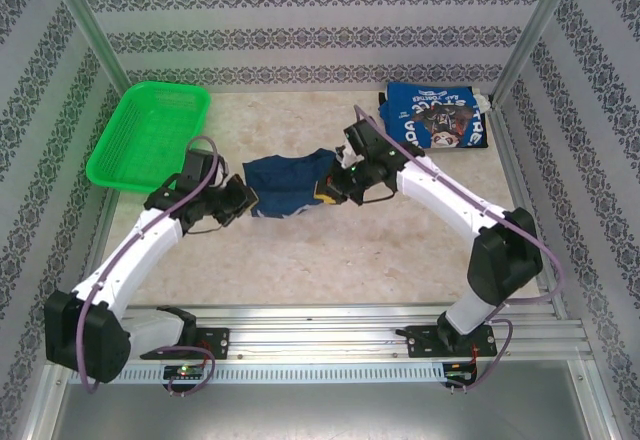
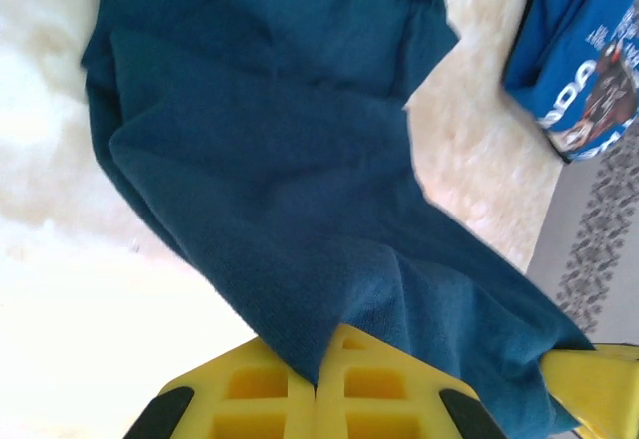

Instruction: Fold and stack the t-shirts

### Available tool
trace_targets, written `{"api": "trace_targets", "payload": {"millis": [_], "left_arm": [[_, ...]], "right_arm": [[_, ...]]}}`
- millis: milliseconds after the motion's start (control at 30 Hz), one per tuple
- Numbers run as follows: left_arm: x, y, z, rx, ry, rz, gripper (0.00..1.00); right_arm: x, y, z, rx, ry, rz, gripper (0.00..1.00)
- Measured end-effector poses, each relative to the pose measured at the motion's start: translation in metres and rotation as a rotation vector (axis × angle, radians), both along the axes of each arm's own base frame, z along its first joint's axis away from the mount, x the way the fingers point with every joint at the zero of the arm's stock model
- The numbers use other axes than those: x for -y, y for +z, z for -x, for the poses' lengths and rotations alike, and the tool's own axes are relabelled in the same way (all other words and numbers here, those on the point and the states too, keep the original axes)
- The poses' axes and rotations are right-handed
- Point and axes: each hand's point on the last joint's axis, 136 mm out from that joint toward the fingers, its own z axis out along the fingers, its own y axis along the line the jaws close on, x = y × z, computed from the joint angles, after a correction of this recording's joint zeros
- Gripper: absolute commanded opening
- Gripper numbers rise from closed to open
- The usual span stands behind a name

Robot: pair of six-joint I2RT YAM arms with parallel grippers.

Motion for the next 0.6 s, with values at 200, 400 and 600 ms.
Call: {"api": "trace_targets", "payload": {"millis": [200,400,600], "left_arm": [[-0.008,-0.005,-0.028,-0.027,0.01,0.016,0.0],[-0.011,-0.008,-0.054,-0.024,0.005,0.029,0.0],[-0.012,-0.005,-0.081,0.007,0.0,0.043,0.0]], "right_arm": [[0.003,-0.008,-0.028,-0.016,-0.006,0.023,0.05],[0.009,-0.016,-0.057,-0.028,-0.021,0.029,0.05],[0.011,-0.017,-0.091,-0.015,-0.033,0.014,0.07]]}}
